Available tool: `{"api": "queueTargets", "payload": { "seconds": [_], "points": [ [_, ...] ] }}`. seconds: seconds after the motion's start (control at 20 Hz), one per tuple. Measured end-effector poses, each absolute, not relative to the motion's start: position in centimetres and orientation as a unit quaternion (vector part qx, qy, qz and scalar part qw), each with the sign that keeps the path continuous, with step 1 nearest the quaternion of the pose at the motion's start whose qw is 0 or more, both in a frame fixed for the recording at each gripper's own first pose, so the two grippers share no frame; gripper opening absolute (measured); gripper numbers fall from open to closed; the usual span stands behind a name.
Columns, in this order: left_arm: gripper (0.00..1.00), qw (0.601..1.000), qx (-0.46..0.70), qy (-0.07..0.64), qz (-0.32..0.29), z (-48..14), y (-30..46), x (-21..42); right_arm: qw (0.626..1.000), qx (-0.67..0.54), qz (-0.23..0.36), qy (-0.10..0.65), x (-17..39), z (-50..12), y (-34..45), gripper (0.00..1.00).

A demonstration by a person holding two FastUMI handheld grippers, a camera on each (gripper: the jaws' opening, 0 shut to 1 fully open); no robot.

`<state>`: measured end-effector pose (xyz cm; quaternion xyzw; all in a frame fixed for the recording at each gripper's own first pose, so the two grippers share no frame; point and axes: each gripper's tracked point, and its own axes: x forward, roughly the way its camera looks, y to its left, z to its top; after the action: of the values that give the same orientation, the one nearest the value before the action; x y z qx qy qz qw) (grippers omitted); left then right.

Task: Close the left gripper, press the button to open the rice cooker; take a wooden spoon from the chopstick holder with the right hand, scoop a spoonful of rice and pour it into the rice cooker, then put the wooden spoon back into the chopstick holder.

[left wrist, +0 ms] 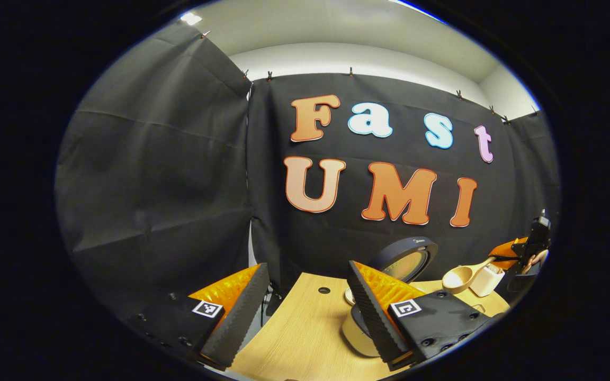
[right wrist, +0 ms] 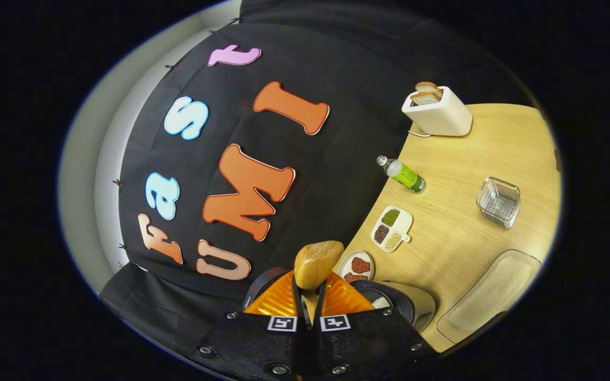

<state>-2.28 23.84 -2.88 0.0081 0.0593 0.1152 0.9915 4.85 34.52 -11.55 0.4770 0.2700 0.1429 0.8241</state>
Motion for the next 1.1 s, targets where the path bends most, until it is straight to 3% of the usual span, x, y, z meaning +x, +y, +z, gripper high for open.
{"api": "queueTargets", "payload": {
  "seconds": [1.1],
  "points": [
    [0.98,0.988,0.015,0.061,0.142,-3.8,26.3,-0.8,0.893,0.36,0.158,0.22,6.4,-10.3,37.6,0.02]
  ]
}}
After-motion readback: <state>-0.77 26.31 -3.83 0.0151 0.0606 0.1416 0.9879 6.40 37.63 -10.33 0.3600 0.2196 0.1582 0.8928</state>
